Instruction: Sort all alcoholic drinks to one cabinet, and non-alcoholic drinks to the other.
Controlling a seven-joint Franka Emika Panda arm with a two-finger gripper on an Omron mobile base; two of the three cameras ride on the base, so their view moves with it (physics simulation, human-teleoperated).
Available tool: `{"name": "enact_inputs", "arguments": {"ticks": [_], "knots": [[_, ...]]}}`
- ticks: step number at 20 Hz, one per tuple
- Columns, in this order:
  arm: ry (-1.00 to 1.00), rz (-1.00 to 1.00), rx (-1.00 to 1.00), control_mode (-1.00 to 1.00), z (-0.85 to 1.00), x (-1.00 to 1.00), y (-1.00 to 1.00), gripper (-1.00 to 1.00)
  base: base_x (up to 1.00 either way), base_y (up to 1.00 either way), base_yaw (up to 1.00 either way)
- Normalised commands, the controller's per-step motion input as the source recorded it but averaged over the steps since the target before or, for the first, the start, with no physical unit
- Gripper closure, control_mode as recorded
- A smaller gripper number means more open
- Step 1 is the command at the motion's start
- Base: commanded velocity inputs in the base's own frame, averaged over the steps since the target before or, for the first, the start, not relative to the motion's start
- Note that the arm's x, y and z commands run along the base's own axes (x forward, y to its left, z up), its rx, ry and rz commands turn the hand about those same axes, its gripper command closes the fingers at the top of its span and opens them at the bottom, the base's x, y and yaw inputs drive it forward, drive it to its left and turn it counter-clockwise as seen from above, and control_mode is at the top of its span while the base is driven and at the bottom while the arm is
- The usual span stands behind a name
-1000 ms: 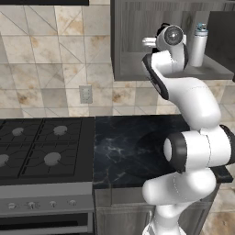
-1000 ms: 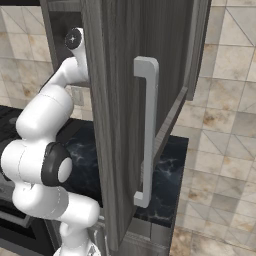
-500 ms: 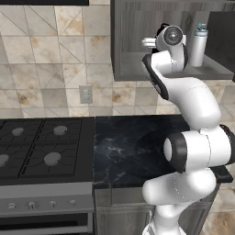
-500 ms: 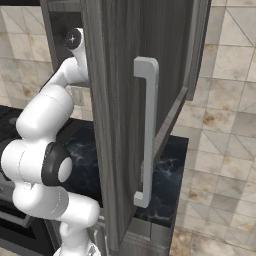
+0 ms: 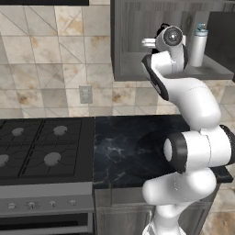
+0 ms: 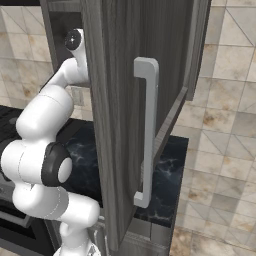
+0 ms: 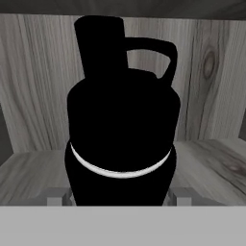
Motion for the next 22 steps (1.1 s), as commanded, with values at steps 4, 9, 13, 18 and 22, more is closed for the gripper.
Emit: {"name": "enact_inputs", "arguments": {"ticks": [4,9,13,18,22], "knots": [[0.00,0.00,0.01,-1.00,-0.38,0.15,0.00,1.00,0.00,0.00,0.00],[0.00,0.00,0.01,-1.00,-0.29,0.18,0.00,1.00,0.00,0.00,0.00],[0.00,0.00,0.01,-1.00,-0.29,0.19,0.00,-1.00,0.00,0.00,0.00],[0.00,0.00,0.01,-1.00,-0.23,0.16,0.00,-1.00,0.00,0.00,0.00],[0.00,0.00,0.00,-1.00,-0.16,0.12,0.00,-1.00,0.00,0.00,0.00]]}}
